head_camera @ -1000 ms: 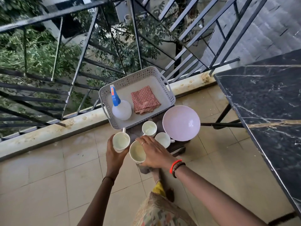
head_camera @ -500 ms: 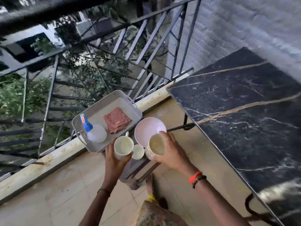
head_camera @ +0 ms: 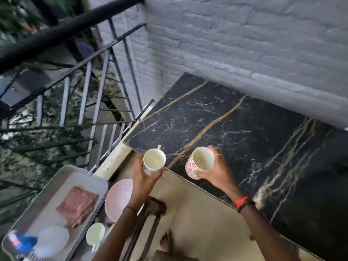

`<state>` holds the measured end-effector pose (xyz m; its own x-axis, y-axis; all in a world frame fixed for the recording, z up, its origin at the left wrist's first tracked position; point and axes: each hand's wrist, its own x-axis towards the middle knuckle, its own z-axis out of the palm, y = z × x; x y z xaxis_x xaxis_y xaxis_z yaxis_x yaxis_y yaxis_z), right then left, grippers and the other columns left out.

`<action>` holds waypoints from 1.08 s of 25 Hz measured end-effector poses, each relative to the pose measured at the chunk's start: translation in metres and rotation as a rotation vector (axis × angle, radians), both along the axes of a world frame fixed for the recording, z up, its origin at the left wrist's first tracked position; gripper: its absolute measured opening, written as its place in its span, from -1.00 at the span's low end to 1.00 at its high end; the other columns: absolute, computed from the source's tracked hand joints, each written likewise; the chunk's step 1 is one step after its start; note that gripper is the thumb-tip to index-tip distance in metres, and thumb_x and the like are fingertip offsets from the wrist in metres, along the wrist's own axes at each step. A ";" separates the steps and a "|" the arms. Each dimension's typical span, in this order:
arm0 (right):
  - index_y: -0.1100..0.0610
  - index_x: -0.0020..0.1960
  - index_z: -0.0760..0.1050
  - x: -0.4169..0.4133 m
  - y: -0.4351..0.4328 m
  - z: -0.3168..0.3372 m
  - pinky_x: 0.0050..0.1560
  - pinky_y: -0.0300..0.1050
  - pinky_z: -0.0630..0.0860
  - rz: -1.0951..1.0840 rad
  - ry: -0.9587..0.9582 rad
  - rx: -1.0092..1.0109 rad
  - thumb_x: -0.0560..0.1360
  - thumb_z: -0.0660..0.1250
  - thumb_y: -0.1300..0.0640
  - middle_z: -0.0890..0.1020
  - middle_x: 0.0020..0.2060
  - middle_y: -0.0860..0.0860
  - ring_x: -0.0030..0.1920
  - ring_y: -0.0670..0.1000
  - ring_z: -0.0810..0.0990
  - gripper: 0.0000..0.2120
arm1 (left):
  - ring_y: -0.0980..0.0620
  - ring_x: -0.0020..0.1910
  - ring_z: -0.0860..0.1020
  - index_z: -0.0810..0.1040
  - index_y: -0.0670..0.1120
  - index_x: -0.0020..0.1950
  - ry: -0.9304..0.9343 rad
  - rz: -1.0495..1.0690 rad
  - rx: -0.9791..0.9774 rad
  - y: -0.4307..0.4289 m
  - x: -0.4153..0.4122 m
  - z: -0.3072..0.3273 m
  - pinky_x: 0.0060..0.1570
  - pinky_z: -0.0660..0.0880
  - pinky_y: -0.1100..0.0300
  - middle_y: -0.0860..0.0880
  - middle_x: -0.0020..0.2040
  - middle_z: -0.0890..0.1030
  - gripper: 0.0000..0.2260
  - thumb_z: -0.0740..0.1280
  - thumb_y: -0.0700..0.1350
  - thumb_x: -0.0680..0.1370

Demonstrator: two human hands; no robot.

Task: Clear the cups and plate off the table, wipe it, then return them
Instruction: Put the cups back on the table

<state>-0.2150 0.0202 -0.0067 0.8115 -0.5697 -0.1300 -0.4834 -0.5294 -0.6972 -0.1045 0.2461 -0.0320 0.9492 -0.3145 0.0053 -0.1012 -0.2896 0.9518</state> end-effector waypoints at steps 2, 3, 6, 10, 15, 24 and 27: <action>-0.04 0.42 0.22 -0.006 -0.024 0.003 0.18 -0.08 0.44 -0.084 0.030 -0.026 0.14 0.60 -0.11 0.39 0.32 -0.02 0.25 0.03 0.45 -0.04 | 0.06 0.11 0.51 0.39 0.07 0.24 -0.002 -0.080 0.014 -0.030 0.012 0.005 0.08 0.50 0.13 0.03 0.14 0.49 -0.41 0.55 0.02 0.28; -0.04 0.42 0.22 -0.009 -0.032 0.004 0.18 -0.06 0.45 -0.123 0.044 -0.045 0.14 0.60 -0.11 0.39 0.31 -0.01 0.25 0.04 0.46 -0.04 | 0.06 0.11 0.51 0.38 0.05 0.25 0.007 -0.120 0.017 -0.043 0.016 0.008 0.07 0.50 0.14 0.02 0.16 0.49 -0.40 0.56 0.02 0.29; 0.01 0.42 0.24 -0.017 -0.055 0.005 0.17 -0.05 0.46 -0.265 0.060 -0.089 0.14 0.62 -0.09 0.40 0.29 0.02 0.24 0.06 0.46 -0.04 | 0.06 0.14 0.51 0.35 0.05 0.27 0.039 -0.252 0.020 -0.084 0.026 0.010 0.11 0.50 0.15 0.01 0.20 0.49 -0.39 0.59 -0.11 0.34; 0.09 0.41 0.27 -0.028 -0.083 0.003 0.18 -0.01 0.49 -0.403 0.049 -0.073 0.14 0.63 -0.06 0.40 0.27 0.06 0.22 0.11 0.50 -0.05 | 0.11 0.15 0.48 0.36 -0.02 0.30 0.022 -0.366 0.051 -0.139 0.026 0.011 0.12 0.45 0.31 0.04 0.21 0.48 -0.38 0.58 -0.14 0.35; 0.13 0.48 0.20 -0.028 -0.128 0.005 0.24 0.01 0.44 -0.514 0.081 -0.073 0.17 0.60 -0.10 0.36 0.25 0.09 0.24 0.15 0.45 0.02 | 0.11 0.11 0.49 0.34 0.00 0.31 0.061 -0.448 0.117 -0.206 0.033 0.012 0.02 0.47 0.48 0.04 0.21 0.44 -0.37 0.58 -0.13 0.35; 0.24 0.32 0.27 -0.011 -0.228 0.003 0.07 0.08 0.55 -0.709 0.162 -0.079 0.18 0.59 -0.14 0.35 0.22 0.15 0.18 0.21 0.48 -0.10 | -0.09 0.29 0.44 0.31 -0.15 0.38 0.090 -0.534 0.207 -0.315 0.049 -0.001 0.30 0.48 -0.02 -0.16 0.31 0.43 -0.35 0.55 -0.20 0.39; 0.31 0.32 0.27 -0.005 -0.262 0.000 0.13 0.12 0.53 -0.770 0.187 -0.074 0.22 0.57 -0.13 0.38 0.26 0.19 0.23 0.23 0.46 -0.11 | -0.09 0.33 0.42 0.27 -0.15 0.42 0.117 -0.569 0.229 -0.349 0.052 -0.007 0.34 0.44 -0.09 -0.15 0.35 0.42 -0.35 0.52 -0.21 0.43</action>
